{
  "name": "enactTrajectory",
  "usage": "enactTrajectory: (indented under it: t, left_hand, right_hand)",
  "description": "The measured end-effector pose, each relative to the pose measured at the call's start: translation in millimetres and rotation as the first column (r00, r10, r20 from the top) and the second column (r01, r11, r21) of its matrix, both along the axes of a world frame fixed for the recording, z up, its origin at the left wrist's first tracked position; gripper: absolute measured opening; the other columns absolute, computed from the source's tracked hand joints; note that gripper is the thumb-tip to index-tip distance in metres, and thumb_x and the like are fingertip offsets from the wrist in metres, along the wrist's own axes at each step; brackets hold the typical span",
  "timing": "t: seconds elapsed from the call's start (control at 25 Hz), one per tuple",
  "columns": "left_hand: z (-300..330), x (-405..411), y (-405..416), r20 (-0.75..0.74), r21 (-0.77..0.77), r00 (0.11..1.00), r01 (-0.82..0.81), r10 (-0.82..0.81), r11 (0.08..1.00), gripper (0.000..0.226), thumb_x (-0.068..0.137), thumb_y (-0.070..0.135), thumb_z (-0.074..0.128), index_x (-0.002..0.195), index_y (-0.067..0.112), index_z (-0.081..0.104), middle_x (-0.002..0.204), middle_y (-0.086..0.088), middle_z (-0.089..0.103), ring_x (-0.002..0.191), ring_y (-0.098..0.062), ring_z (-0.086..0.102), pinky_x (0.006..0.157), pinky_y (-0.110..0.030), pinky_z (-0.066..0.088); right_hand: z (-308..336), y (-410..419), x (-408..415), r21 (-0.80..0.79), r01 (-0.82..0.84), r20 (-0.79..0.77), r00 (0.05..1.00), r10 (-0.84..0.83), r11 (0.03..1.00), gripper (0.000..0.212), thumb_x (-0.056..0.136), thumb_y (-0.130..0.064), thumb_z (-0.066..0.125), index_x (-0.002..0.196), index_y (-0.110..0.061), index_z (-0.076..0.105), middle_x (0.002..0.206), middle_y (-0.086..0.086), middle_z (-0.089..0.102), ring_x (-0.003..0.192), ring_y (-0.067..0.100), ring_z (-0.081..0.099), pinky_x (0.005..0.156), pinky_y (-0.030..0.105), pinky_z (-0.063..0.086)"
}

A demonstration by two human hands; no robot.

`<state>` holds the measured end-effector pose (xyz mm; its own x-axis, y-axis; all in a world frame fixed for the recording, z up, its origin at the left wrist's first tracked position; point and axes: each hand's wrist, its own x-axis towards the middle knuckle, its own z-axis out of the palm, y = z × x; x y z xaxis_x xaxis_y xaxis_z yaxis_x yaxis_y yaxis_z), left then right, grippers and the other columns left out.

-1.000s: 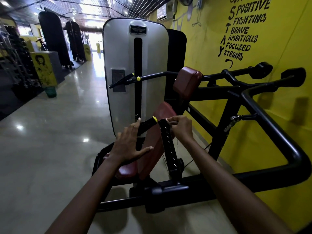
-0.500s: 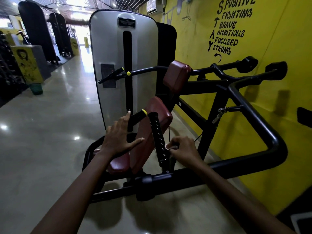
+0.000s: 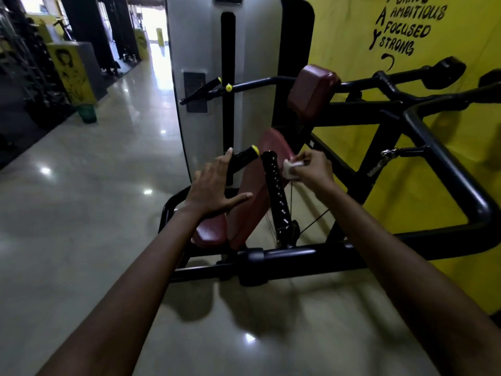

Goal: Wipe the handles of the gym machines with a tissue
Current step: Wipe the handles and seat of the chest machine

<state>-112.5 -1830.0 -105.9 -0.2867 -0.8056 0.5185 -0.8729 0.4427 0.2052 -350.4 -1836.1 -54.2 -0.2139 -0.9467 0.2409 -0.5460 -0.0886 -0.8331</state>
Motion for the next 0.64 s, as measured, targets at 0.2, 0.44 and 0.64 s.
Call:
enactTrajectory:
  t: [0.2, 0.44, 0.64]
  left_hand:
    - [-0.6, 1.3, 1.6, 0.002, 0.003, 1.000, 0.004, -0.004, 1.000, 0.113, 0.068, 0.083, 0.039, 0.153, 0.015, 0.009, 0.146, -0.005, 0.035, 0.121, -0.028, 0.042, 0.090, -0.045, 0.039]
    - [-3.8, 0.2, -0.4, 0.007, -0.042, 1.000, -0.007, 0.008, 0.999, 0.111, 0.071, 0.082, 0.040, 0.153, 0.014, 0.011, 0.144, -0.005, 0.037, 0.115, -0.027, 0.044, 0.087, -0.042, 0.040]
    - [-5.9, -0.6, -2.7, 0.018, -0.050, 1.000, -0.007, 0.008, 0.999, 0.111, 0.070, 0.083, 0.039, 0.153, 0.013, 0.011, 0.144, -0.006, 0.037, 0.114, -0.026, 0.044, 0.086, -0.041, 0.038]
  right_hand:
    - [-16.9, -41.8, 25.3, 0.068, 0.070, 0.213, 0.974, -0.083, 0.995, 0.008, 0.077, -0.019, 0.075, 0.074, -0.019, 0.067, 0.092, 0.009, 0.070, 0.082, 0.022, 0.069, 0.069, 0.034, 0.059]
    - [-12.3, -33.5, 10.4, 0.252, -0.161, 0.337, 0.939, 0.069, 0.954, 0.005, 0.079, -0.003, 0.070, 0.082, -0.006, 0.067, 0.090, 0.014, 0.069, 0.083, 0.024, 0.068, 0.078, 0.035, 0.057]
    - [-20.2, -7.3, -9.2, 0.488, -0.404, 0.428, 0.883, 0.191, 0.774, 0.025, 0.084, 0.018, 0.046, 0.092, 0.003, 0.064, 0.100, 0.017, 0.068, 0.089, 0.023, 0.067, 0.075, 0.033, 0.057]
